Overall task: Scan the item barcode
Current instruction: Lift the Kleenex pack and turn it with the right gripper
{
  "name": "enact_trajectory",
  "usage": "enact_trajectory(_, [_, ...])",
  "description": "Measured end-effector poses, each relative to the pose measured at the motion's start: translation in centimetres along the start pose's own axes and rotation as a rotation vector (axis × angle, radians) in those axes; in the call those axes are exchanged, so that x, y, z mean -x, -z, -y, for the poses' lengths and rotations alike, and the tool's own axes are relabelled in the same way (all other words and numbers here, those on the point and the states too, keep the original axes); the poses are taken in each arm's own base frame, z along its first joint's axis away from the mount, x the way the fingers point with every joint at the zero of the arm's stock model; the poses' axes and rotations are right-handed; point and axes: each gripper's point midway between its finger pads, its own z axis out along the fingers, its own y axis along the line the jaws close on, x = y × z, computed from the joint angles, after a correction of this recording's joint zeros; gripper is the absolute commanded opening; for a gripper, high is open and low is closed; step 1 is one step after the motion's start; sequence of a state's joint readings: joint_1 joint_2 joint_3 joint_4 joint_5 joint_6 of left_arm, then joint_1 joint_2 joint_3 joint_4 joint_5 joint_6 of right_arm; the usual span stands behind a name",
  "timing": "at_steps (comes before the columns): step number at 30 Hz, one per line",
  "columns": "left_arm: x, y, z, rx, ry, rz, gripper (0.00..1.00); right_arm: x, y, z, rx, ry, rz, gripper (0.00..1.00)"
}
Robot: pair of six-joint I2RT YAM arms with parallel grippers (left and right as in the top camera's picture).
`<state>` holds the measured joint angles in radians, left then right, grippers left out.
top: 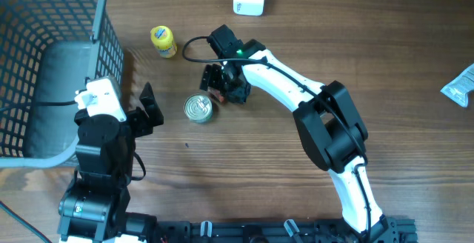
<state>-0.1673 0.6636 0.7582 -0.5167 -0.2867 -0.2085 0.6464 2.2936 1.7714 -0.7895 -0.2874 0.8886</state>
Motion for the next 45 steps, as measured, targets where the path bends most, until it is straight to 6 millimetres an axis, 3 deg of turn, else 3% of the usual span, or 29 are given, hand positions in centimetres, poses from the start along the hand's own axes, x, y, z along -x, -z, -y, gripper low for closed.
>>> enact_trajectory(3, [0.0, 0.0, 0.0, 0.0, 0.0, 0.0, 1.0, 0.0, 0.0, 0.5, -0.024, -0.011, 0.006, 0.69])
enact_trajectory(6, [0.0, 0.0, 0.0, 0.0, 0.0, -0.001, 1.0, 0.1, 0.0, 0.5, -0.026, -0.008, 0.012, 0.85])
enact_trajectory(7, [-0.1, 0.0, 0.0, 0.001, -0.001, -0.003, 1.0, 0.3, -0.1, 0.3, -0.014, 0.01, 0.016, 0.99])
enact_trajectory(12, [-0.1, 0.0, 0.0, 0.002, -0.002, -0.006, 1.0, 0.0, 0.3, -0.3, 0.011, 0.195, 0.004, 1.0])
enact_trajectory(17, [-0.2, 0.0, 0.0, 0.002, -0.002, -0.007, 1.0, -1.2, 2.2, 2.9, -0.131, 0.468, -0.03, 1.0])
enact_trajectory(23, [-0.2, 0.0, 0.0, 0.002, -0.002, -0.007, 1.0, 0.8, 3.9, 4.5, -0.24, 0.71, 0.028, 1.0])
enact_trajectory(28, [-0.2, 0.0, 0.0, 0.002, -0.002, -0.006, 1.0, 3.5, 4.0, 2.8, -0.235, 0.798, 0.158, 1.0])
enact_trajectory(31, [-0.2, 0.0, 0.0, 0.002, -0.002, -0.007, 1.0, 4.1, 4.0, 1.8, -0.208, 0.821, 0.195, 1.0])
enact_trajectory(45, [-0.2, 0.0, 0.0, 0.002, -0.002, -0.007, 1.0, 4.1, 3.9, -0.2, -0.116, 0.874, 0.216, 1.0])
